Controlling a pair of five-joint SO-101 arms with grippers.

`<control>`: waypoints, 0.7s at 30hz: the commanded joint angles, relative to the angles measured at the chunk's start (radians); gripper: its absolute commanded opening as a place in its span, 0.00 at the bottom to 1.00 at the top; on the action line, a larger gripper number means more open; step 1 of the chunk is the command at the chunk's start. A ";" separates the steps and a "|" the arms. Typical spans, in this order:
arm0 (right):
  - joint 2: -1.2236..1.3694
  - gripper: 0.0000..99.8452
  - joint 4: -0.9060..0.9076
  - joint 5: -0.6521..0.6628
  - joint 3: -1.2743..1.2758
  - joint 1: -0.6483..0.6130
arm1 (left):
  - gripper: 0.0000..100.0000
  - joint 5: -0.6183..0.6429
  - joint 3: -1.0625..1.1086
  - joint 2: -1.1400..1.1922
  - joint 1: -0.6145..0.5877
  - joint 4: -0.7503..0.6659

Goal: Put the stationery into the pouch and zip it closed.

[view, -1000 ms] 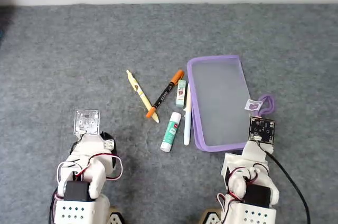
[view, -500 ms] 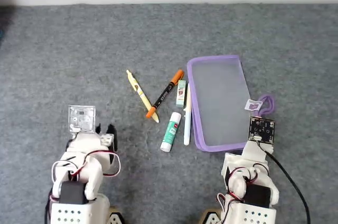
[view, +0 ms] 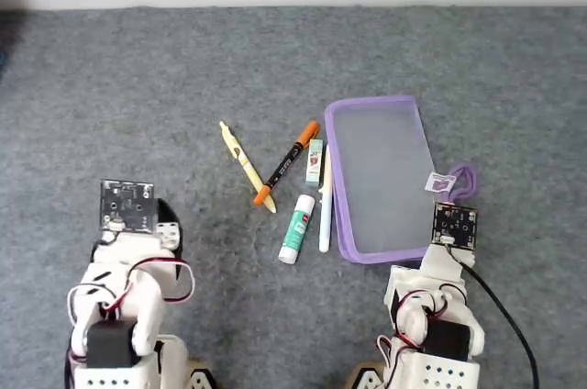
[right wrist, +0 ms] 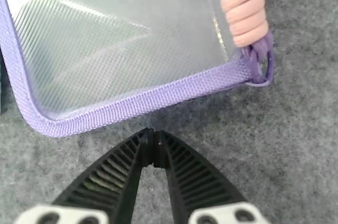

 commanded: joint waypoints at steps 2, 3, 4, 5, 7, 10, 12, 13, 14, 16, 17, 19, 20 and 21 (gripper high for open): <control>-0.021 0.01 0.008 0.009 0.017 -0.018 | 0.02 -0.057 -0.101 0.005 -0.044 0.025; -0.021 0.01 0.005 0.052 0.017 -0.021 | 0.02 -0.057 -0.113 0.017 -0.043 0.040; -0.021 0.01 0.002 0.129 0.015 -0.038 | 0.02 -0.058 -0.127 0.038 -0.043 0.055; -0.021 0.01 -0.007 0.235 0.015 -0.044 | 0.02 -0.058 -0.140 0.069 -0.046 0.060; -0.021 0.01 -0.070 0.433 0.002 -0.021 | 0.02 -0.058 -0.194 0.149 -0.049 0.069; -0.021 0.01 -0.213 0.580 -0.054 0.064 | 0.02 -0.058 -0.328 0.304 -0.048 0.071; -0.018 0.01 -0.197 0.560 -0.100 0.087 | 0.02 -0.058 -0.430 0.427 -0.044 0.089; -0.018 0.01 -0.160 0.560 -0.121 0.088 | 0.02 -0.060 -0.484 0.486 -0.043 0.114; -0.018 0.01 -0.120 0.560 -0.143 0.088 | 0.02 -0.063 -0.535 0.549 -0.041 0.147; -0.018 0.01 -0.058 0.560 -0.183 0.085 | 0.03 -0.117 -0.631 0.660 -0.041 0.232; -0.018 0.01 -0.041 0.557 -0.199 0.085 | 0.04 -0.157 -0.667 0.712 -0.046 0.269; -0.018 0.01 -0.031 0.555 -0.230 0.088 | 0.06 -0.204 -0.710 0.799 -0.048 0.311; -0.018 0.01 -0.028 0.554 -0.245 0.090 | 0.05 -0.201 -0.728 0.830 -0.048 0.327; -0.018 0.01 -0.028 0.554 -0.258 0.090 | 0.05 -0.199 -0.743 0.850 -0.048 0.339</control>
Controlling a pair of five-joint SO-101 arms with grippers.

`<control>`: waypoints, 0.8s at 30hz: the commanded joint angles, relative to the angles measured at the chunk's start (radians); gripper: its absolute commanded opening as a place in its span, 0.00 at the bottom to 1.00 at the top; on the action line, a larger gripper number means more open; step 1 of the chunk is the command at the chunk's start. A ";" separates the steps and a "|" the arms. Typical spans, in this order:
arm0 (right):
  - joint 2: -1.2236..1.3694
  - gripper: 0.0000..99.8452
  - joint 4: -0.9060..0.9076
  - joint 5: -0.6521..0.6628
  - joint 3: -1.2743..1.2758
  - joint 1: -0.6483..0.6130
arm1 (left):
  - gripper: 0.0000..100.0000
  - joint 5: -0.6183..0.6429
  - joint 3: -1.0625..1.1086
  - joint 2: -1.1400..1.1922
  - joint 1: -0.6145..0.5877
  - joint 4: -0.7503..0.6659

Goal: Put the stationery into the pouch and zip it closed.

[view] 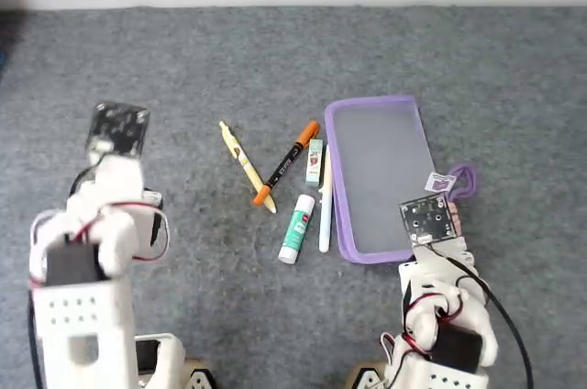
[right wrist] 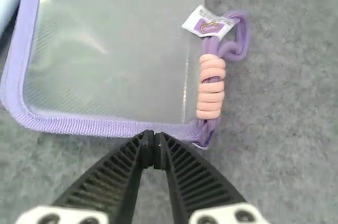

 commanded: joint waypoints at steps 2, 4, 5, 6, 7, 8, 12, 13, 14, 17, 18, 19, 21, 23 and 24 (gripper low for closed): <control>-0.016 0.01 0.010 0.011 -0.101 0.008 | 0.05 -0.025 -0.120 0.103 0.000 0.054; -0.005 0.01 0.010 0.014 -0.121 0.007 | 0.05 -0.025 -0.150 0.112 0.005 0.051; 0.015 0.01 0.012 0.014 -0.133 0.007 | 0.05 -0.025 -0.165 0.117 0.005 0.051; 0.048 0.01 0.012 0.014 -0.150 0.007 | 0.05 -0.025 -0.177 0.120 0.005 0.051; 0.091 0.01 0.012 0.014 -0.172 0.007 | 0.05 -0.025 -0.186 0.120 0.003 0.051; 0.148 0.01 0.012 0.014 -0.203 0.007 | 0.05 -0.025 -0.191 0.120 0.002 0.052; 0.461 0.02 0.010 0.006 -0.397 0.002 | 0.05 -0.021 -0.191 0.120 0.000 0.057; 0.550 0.03 0.010 0.005 -0.451 0.005 | 0.05 -0.021 -0.191 0.120 0.000 0.057; 0.633 0.04 0.010 -0.011 -0.499 0.008 | 0.05 -0.020 -0.191 0.120 0.000 0.054; 0.854 0.07 0.010 -0.101 -0.623 0.002 | 0.05 -0.020 -0.189 0.121 0.000 0.052; 0.918 0.07 0.008 -0.124 -0.658 0.002 | 0.05 -0.020 -0.189 0.121 0.000 0.055; 0.975 0.07 0.002 -0.140 -0.692 0.002 | 0.05 -0.020 -0.189 0.121 0.000 0.055; 1.075 0.07 -0.001 -0.157 -0.761 0.002 | 0.05 -0.020 -0.188 0.121 0.000 0.057; 1.156 0.08 -0.002 -0.157 -0.824 0.002 | 0.05 -0.020 -0.188 0.121 0.000 0.057; 1.198 0.08 -0.001 -0.157 -0.852 0.002 | 0.05 -0.021 -0.188 0.121 0.000 0.057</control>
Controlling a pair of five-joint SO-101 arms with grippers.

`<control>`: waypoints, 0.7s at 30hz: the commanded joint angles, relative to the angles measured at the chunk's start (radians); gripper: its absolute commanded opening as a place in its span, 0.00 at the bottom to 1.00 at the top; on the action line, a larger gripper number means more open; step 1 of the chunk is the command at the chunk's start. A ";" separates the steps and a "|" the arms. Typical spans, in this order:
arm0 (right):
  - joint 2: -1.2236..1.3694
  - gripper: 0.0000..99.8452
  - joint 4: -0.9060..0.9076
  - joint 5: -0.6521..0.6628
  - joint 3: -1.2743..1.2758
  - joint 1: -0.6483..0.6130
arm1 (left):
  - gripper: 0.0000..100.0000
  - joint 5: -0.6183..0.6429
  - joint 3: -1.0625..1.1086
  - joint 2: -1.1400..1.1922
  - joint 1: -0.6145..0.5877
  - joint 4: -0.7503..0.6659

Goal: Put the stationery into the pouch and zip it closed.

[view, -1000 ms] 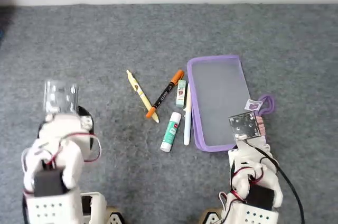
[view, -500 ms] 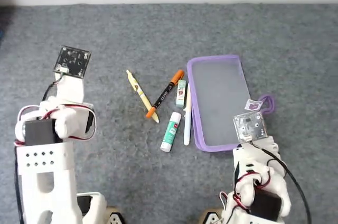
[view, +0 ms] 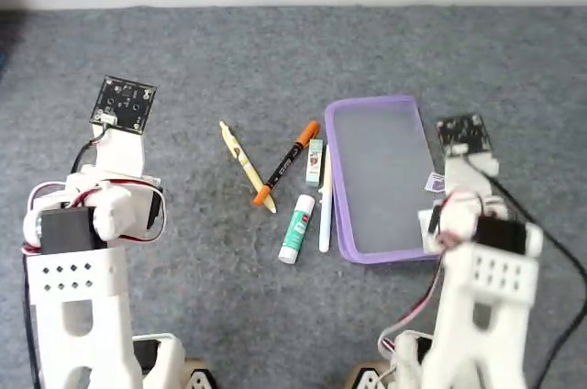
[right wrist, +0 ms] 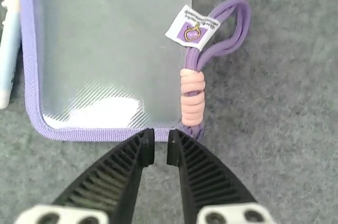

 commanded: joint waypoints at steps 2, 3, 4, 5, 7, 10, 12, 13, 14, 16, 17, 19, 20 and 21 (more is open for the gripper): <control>0.177 0.08 -0.007 -0.020 -0.160 0.007 | 0.05 -0.012 -0.036 0.003 -0.002 0.006; 0.211 0.09 -0.007 -0.020 -0.175 0.007 | 0.05 -0.014 -0.025 0.003 -0.002 0.005; 0.246 0.11 -0.007 -0.020 -0.189 0.007 | 0.05 -0.014 -0.010 0.003 -0.002 0.005; 0.277 0.13 -0.007 -0.020 -0.198 0.005 | 0.05 -0.014 0.007 0.003 -0.002 0.003; 0.340 0.18 -0.007 -0.020 -0.224 0.004 | 0.05 -0.014 0.039 0.003 -0.002 0.002; 0.433 0.21 -0.015 -0.020 -0.279 0.008 | 0.05 -0.014 0.065 0.003 -0.002 0.002; 0.495 0.21 -0.013 -0.020 -0.321 0.008 | 0.05 -0.014 0.067 0.003 -0.002 0.002; 0.519 0.21 -0.013 -0.020 -0.339 0.007 | 0.05 -0.014 0.067 0.002 -0.002 0.002; 0.544 0.21 -0.013 -0.020 -0.354 0.004 | 0.05 -0.014 0.067 0.002 -0.002 0.002; 0.590 0.21 -0.013 -0.020 -0.385 0.002 | 0.05 -0.014 0.067 0.002 -0.002 0.002; 0.613 0.21 -0.013 -0.020 -0.394 0.002 | 0.05 -0.014 0.067 0.002 -0.002 0.003; 0.645 0.21 -0.012 -0.020 -0.402 0.007 | 0.05 -0.014 0.065 0.002 -0.002 0.005; 0.657 0.20 -0.010 -0.020 -0.402 0.008 | 0.05 -0.014 0.065 0.002 -0.002 0.006; 0.664 0.19 -0.007 -0.020 -0.402 0.008 | 0.05 -0.012 0.067 0.002 -0.002 0.006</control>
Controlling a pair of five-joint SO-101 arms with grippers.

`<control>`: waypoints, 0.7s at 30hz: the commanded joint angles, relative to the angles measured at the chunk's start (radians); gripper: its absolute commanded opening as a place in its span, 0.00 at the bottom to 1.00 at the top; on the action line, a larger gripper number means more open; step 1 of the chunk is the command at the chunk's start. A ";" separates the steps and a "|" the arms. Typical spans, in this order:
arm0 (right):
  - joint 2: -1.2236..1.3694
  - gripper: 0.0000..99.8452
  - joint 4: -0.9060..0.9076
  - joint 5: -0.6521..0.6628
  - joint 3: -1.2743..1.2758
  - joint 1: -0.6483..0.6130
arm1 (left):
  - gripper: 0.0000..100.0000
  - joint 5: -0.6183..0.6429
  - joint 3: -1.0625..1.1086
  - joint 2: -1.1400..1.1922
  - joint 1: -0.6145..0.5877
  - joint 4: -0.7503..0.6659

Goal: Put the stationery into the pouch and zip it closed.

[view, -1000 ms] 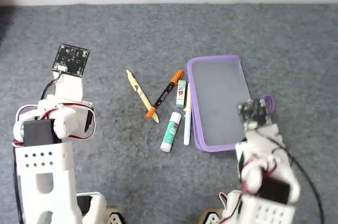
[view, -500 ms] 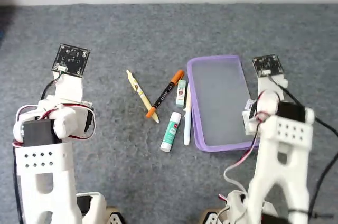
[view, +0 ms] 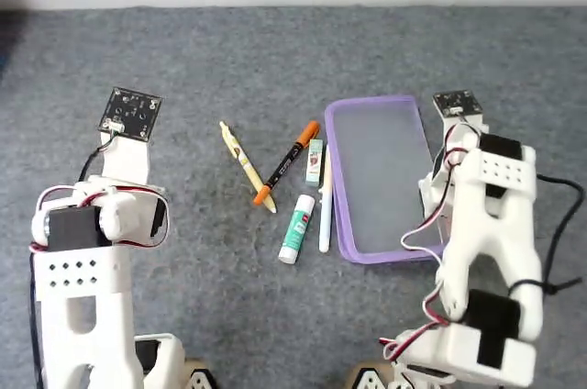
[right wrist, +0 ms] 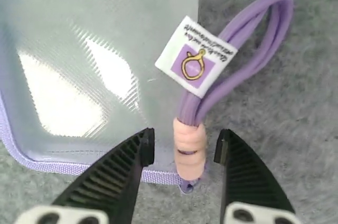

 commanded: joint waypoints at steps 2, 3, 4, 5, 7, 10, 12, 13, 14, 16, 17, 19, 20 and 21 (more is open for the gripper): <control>0.007 0.14 -0.005 -0.012 -0.048 0.005 | 0.05 -0.011 -0.007 0.000 -0.002 0.006; 0.005 0.12 -0.005 -0.009 -0.048 0.005 | 0.05 -0.011 -0.007 0.000 -0.002 0.006; 0.005 0.10 -0.005 -0.008 -0.048 0.005 | 0.05 -0.011 -0.007 0.000 -0.002 0.006; 0.005 0.08 -0.005 -0.008 -0.048 0.005 | 0.05 -0.009 -0.007 0.000 0.000 0.006; 0.005 0.08 -0.004 -0.008 -0.046 0.005 | 0.05 -0.009 -0.007 -0.003 0.000 0.006; 0.005 0.08 0.008 -0.008 -0.046 0.005 | 0.05 -0.009 -0.007 -0.006 0.002 0.008; 0.005 0.08 0.018 -0.009 -0.048 0.005 | 0.05 -0.009 -0.007 -0.008 0.002 0.008; 0.005 0.08 0.019 -0.009 -0.048 0.005 | 0.05 -0.009 -0.007 -0.008 0.002 0.008; 0.005 0.08 0.022 -0.009 -0.048 0.005 | 0.05 -0.009 -0.007 -0.008 0.002 0.008; 0.005 0.08 0.039 -0.008 -0.048 0.007 | 0.05 -0.009 -0.007 -0.008 0.002 0.008; 0.005 0.08 0.050 -0.008 -0.048 0.007 | 0.05 -0.009 -0.007 -0.008 0.002 0.008; 0.005 0.11 0.071 -0.008 -0.048 0.010 | 0.05 -0.009 -0.007 -0.008 0.002 0.009; 0.005 0.13 0.081 -0.008 -0.048 0.016 | 0.05 -0.009 -0.007 -0.008 0.002 0.009; 0.005 0.15 0.087 -0.008 -0.048 0.021 | 0.05 -0.009 -0.007 -0.008 0.002 0.009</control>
